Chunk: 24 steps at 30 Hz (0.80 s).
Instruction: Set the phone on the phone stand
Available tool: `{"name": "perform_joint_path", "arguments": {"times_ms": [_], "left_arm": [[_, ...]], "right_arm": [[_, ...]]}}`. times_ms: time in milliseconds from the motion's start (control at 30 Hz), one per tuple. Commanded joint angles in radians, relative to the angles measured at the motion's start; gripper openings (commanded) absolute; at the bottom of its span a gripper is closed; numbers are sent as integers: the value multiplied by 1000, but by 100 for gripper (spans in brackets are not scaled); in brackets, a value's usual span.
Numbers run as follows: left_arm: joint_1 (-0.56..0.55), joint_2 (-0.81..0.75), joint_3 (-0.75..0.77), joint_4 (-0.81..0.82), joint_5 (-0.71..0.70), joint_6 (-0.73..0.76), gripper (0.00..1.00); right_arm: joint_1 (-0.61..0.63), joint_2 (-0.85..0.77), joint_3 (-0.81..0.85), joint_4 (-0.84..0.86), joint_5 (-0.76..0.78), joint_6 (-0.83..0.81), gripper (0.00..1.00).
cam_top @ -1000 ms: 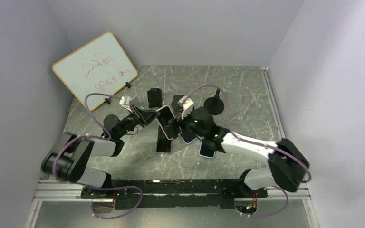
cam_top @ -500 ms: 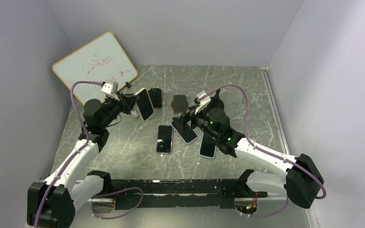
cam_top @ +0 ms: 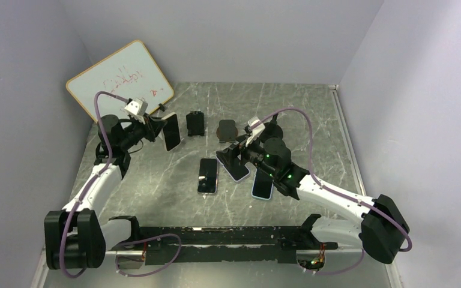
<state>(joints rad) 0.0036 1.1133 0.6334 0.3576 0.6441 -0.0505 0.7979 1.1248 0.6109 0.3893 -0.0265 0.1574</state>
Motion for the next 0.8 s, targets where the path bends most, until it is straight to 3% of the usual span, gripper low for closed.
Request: {"name": "perform_joint_path", "arguments": {"times_ms": [0, 133, 400, 767], "left_arm": [[67, 28, -48, 284, 76, -66, 5], [108, 101, -85, 562, 80, -205, 5], [113, 275, -69, 797, 103, -287, 5], [133, 396, -24, 759, 177, -226, 5]], "right_arm": [[-4, -11, -15, 35, -40, -6, 100], [-3, -12, -31, 60, -55, -1, 100], [-4, -18, -37, 56, -56, -10, 100], [-3, -1, -33, 48, -61, -22, 100]]}}
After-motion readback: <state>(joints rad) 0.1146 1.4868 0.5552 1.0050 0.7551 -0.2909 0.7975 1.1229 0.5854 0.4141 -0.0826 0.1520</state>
